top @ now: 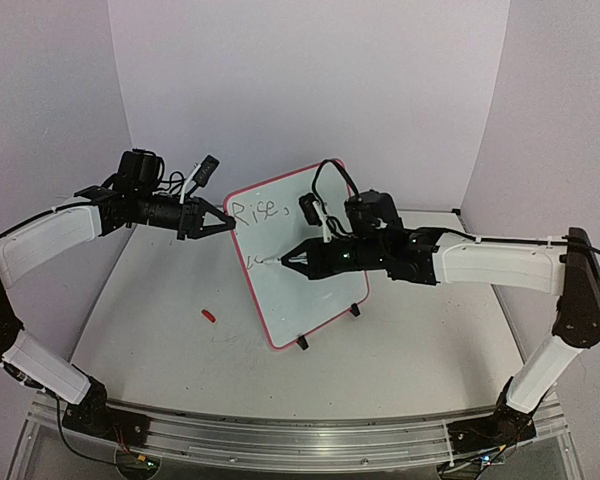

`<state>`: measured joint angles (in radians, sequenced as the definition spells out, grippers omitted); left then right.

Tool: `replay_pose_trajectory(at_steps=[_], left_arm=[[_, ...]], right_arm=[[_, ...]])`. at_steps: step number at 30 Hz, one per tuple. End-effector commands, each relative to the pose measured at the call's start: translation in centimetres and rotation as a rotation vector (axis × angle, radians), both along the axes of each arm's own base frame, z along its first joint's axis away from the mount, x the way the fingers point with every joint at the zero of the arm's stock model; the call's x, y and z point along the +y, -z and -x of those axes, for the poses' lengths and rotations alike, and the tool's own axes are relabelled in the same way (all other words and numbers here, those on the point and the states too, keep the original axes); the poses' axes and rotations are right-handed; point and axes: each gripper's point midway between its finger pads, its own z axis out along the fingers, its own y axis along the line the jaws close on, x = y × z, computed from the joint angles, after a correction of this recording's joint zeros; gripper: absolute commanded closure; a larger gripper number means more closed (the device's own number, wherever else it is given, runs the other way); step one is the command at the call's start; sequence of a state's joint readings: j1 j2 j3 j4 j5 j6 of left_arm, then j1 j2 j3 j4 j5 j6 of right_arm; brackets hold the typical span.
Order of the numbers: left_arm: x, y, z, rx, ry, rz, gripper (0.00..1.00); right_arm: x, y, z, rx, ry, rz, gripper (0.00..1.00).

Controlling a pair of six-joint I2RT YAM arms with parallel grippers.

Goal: Write a sentence on the whiteboard

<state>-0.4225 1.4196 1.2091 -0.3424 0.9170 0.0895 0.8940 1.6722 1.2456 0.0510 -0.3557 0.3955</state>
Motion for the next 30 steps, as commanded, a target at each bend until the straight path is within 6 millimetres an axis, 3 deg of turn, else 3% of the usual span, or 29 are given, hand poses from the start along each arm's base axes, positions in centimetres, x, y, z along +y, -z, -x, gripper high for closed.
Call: replay_pose_trajectory(at_steps=[1,18,30], left_arm=[[-1.1,2.6,1.8,0.057,0.067,-0.064,1.00],[-1.3,2.7,2.0,0.060,0.076,-0.067,1.00],[-1.4,2.8,2.0,0.061,0.077,-0.069,1.00]], right_arm=[[0.2,-3.6,-1.2,-0.076,0.036,-0.062,1.00],[0.7,-5.2,-0.8,-0.085,0.008,-0.137,1.00],[1.0,-4.6,-0.3,-0.063,-0.019,-0.136,1.00]])
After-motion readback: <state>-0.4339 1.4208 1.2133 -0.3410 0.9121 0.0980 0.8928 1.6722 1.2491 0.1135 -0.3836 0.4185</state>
